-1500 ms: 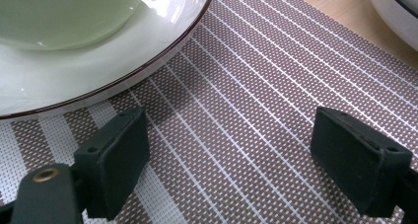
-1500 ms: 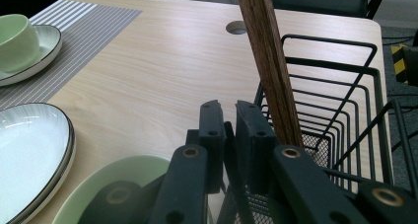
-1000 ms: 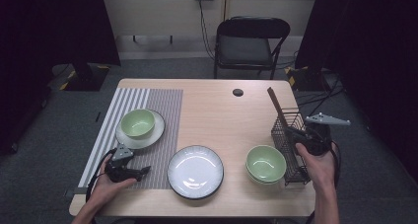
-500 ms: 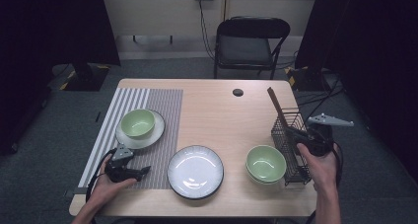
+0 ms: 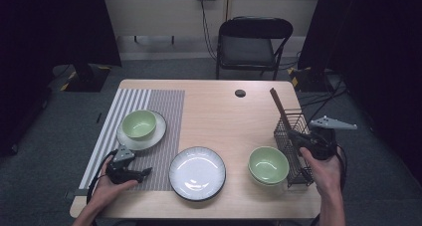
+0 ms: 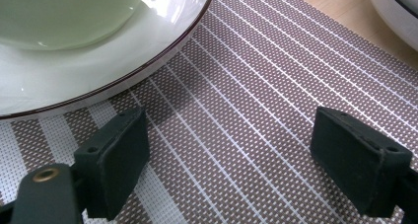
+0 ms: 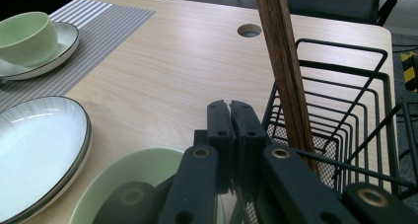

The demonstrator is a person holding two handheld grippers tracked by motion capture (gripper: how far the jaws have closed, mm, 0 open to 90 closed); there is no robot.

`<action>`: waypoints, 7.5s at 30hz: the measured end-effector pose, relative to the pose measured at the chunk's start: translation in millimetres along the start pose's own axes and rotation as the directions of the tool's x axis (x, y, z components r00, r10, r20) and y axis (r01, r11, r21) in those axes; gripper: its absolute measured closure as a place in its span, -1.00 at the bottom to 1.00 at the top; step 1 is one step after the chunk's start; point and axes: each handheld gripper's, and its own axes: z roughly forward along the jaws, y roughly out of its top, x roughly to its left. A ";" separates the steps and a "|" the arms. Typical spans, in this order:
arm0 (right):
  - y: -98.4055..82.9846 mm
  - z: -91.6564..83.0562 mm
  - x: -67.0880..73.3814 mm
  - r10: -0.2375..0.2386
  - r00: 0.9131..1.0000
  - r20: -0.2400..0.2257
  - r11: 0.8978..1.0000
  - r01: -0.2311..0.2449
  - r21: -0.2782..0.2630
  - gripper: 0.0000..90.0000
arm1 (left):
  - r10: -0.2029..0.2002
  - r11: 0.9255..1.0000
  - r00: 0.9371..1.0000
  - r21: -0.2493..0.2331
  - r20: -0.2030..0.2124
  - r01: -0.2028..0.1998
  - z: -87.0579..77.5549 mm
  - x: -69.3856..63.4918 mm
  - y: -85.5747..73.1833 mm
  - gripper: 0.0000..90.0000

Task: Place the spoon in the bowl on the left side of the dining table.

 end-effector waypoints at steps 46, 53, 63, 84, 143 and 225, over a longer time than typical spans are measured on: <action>-23.4 -1.3 -1.2 -0.051 0.998 0.025 0.998 0.050 0.033 0.93 | 0.000 1.000 1.000 -0.001 0.000 0.000 0.1 0.0 0.0 -0.68; -20.9 -8.1 -5.3 -0.044 0.998 0.041 0.999 0.044 0.000 0.97 | 0.000 1.000 1.000 -0.001 0.000 0.000 0.1 0.0 0.0 -0.68; -14.3 -17.1 -11.7 -0.027 0.998 0.062 0.999 0.030 -0.040 1.00 | 0.000 1.000 1.000 -0.001 0.000 0.000 0.1 0.1 0.1 -0.68; 2.0 -27.6 -8.5 -0.012 0.999 0.035 0.993 0.016 -0.119 1.00 | -0.006 1.000 1.000 -0.001 0.002 0.006 0.2 -0.4 0.0 -0.68; 80.5 -11.7 38.5 -0.108 0.990 -0.089 0.971 0.086 -0.223 1.00 | -0.015 1.000 1.000 0.026 -0.006 0.015 -3.2 1.0 2.6 -0.54; 112.0 92.8 176.3 -0.201 0.865 -0.460 0.968 0.104 -0.227 1.00 | 0.089 0.936 0.944 -0.351 0.317 0.030 -14.1 -66.7 157.8 -0.17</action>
